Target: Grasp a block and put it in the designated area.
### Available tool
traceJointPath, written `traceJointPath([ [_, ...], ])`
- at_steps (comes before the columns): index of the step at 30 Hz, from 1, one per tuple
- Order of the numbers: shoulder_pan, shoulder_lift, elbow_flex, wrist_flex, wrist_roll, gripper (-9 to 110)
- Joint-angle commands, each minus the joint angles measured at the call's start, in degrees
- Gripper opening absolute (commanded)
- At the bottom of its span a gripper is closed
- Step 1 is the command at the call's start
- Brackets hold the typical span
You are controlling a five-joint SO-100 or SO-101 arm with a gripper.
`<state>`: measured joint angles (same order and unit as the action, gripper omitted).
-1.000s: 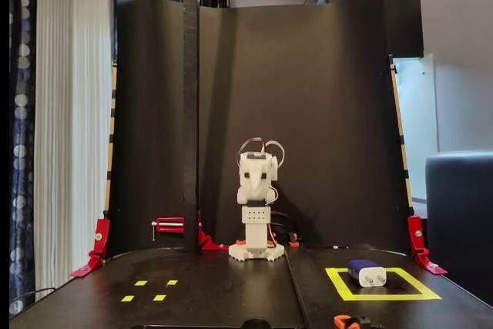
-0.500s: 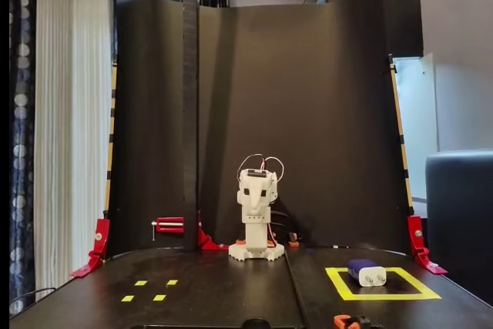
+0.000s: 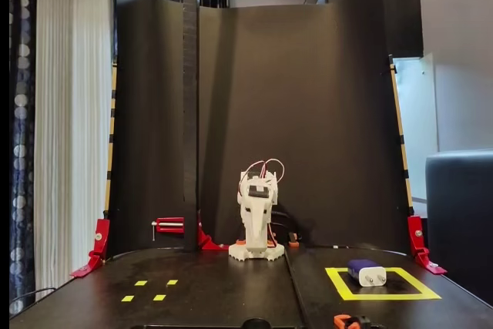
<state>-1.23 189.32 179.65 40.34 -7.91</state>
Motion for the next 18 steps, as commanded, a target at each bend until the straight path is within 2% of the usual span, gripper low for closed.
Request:
traceJointPath([
  [1, 0.0, 0.44, 0.44, 1.85, 0.09, 0],
  [18, 0.97, 0.44, 0.44, 3.08, 5.71, 0],
])
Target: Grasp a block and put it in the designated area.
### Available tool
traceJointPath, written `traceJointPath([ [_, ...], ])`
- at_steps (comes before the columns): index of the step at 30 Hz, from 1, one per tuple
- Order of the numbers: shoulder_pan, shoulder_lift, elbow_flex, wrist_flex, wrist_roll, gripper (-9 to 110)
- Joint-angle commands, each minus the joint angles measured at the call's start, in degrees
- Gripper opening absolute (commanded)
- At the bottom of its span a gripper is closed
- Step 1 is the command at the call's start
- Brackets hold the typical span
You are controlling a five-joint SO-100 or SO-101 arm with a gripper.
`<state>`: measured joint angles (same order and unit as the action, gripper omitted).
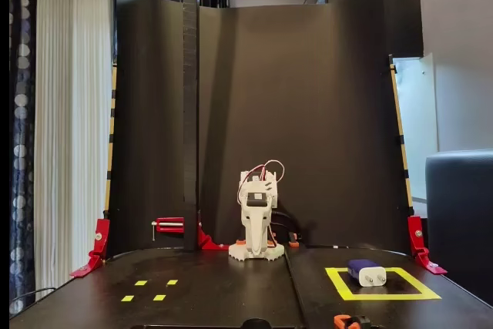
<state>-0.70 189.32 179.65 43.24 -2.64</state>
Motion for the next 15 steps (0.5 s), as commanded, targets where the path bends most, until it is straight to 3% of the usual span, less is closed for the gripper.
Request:
traceJointPath([
  [1, 0.53, 0.44, 0.44, 0.18, 0.44, 0],
  [15, 0.0, 0.44, 0.44, 0.18, 0.09, 0],
])
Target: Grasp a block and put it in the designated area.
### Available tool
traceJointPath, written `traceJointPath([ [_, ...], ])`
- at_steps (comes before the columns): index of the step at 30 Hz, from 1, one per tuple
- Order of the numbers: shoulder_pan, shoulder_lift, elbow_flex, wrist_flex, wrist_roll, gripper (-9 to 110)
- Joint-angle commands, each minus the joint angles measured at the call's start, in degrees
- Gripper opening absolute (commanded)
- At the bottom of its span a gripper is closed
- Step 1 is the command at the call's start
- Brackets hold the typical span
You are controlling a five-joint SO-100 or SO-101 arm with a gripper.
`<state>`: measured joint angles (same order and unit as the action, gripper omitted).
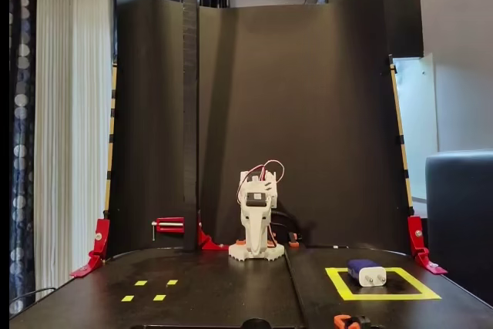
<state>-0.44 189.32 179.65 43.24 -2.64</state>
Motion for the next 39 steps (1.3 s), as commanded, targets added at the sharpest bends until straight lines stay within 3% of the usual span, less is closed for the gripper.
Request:
traceJointPath([
  [1, -0.44, 0.44, 0.44, 0.18, 0.09, 0],
  [39, -0.44, 0.44, 0.44, 0.35, 0.7, 0],
])
